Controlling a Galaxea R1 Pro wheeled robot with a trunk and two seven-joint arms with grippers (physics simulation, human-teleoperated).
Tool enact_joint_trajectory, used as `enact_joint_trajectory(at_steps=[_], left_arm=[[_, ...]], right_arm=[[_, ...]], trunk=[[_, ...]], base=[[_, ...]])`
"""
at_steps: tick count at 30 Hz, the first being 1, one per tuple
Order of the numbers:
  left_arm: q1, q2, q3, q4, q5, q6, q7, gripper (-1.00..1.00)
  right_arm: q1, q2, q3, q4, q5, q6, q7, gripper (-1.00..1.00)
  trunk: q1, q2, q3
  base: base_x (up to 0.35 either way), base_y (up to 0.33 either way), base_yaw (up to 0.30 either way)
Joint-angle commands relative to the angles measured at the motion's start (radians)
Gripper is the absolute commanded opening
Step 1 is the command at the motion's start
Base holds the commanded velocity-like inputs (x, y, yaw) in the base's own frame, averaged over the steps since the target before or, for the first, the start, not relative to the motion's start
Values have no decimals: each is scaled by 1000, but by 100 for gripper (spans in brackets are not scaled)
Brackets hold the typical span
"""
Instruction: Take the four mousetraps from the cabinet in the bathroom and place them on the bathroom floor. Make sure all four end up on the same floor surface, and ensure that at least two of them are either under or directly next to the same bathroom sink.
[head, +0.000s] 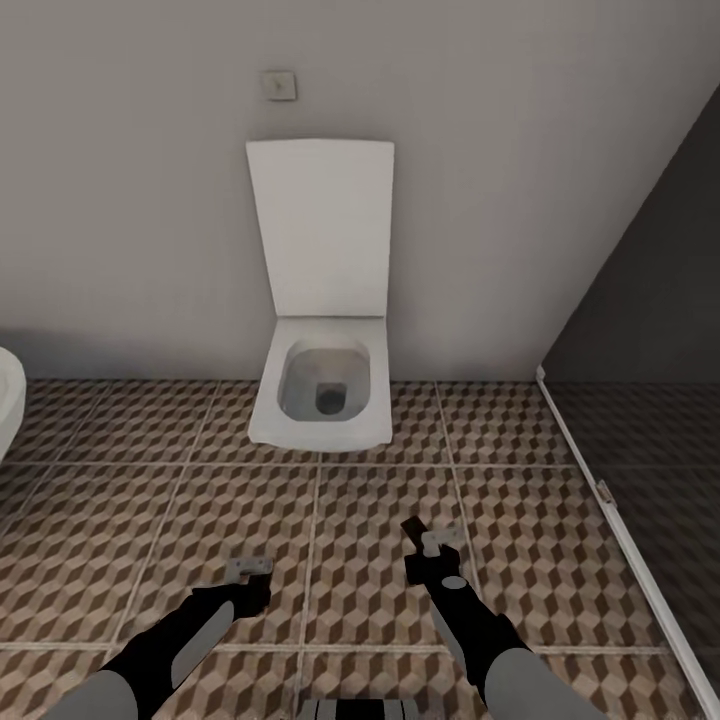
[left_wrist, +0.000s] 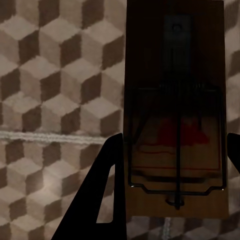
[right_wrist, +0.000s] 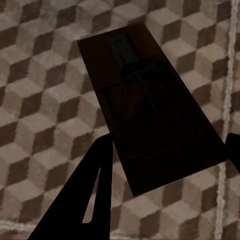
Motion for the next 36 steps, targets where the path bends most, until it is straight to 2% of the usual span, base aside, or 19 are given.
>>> enact_joint_trajectory(at_steps=[1,27,36], left_arm=[[-1,1,-7,-2,9,1,11,-100],[-1,1,-7,-2,9,0,11,-100],[-1,1,-7,-4,9,0,11,-100]], right_arm=[[0,0,1,-1,10,5,-8,-100],[0,0,1,-2,13,4,-7,-100],[0,0,2,-50,13,4,-5,-100]], trunk=[[4,-8,-5],[103,-190,-119],[103,-190,-130]], base=[[0,0,0],[0,0,0],[0,0,0]])
